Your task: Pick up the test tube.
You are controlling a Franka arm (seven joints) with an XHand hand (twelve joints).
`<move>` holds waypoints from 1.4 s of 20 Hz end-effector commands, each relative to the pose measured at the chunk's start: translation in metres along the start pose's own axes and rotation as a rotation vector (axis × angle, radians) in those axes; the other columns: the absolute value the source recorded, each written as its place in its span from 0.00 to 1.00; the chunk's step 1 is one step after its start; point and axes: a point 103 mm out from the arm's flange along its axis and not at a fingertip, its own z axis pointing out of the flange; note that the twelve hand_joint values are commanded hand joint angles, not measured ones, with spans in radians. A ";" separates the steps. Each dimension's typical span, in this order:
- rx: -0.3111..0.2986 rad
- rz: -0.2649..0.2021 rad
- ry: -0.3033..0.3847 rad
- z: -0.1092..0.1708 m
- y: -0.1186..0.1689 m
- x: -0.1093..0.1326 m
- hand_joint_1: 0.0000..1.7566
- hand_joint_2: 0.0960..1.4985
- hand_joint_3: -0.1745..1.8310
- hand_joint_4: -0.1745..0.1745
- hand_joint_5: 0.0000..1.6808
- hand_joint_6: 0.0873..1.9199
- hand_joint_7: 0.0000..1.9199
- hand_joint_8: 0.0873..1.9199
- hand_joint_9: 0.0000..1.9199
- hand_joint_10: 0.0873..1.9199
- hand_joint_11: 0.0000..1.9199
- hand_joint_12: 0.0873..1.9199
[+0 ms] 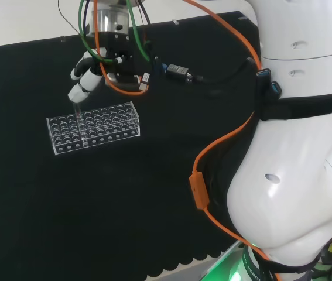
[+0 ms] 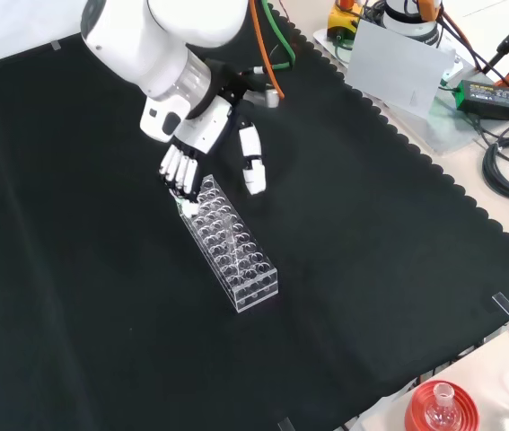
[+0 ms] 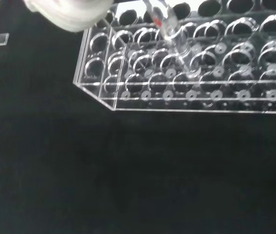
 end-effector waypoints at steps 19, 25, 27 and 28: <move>0.035 -0.029 -0.025 0.036 0.032 0.007 0.55 0.45 0.40 0.43 0.24 0.40 0.29 0.37 0.16 0.45 0.00 0.77; 0.005 -0.040 -0.032 0.036 0.041 0.011 0.58 0.43 0.43 0.39 0.28 0.45 0.36 0.37 0.22 0.43 0.02 0.80; -0.001 -0.043 -0.041 0.035 0.043 0.012 0.59 0.42 0.44 0.36 0.31 0.45 0.39 0.36 0.25 0.42 0.04 0.80; -0.003 -0.042 -0.043 0.034 0.043 0.012 0.59 0.42 0.44 0.35 0.32 0.46 0.41 0.36 0.26 0.41 0.06 0.80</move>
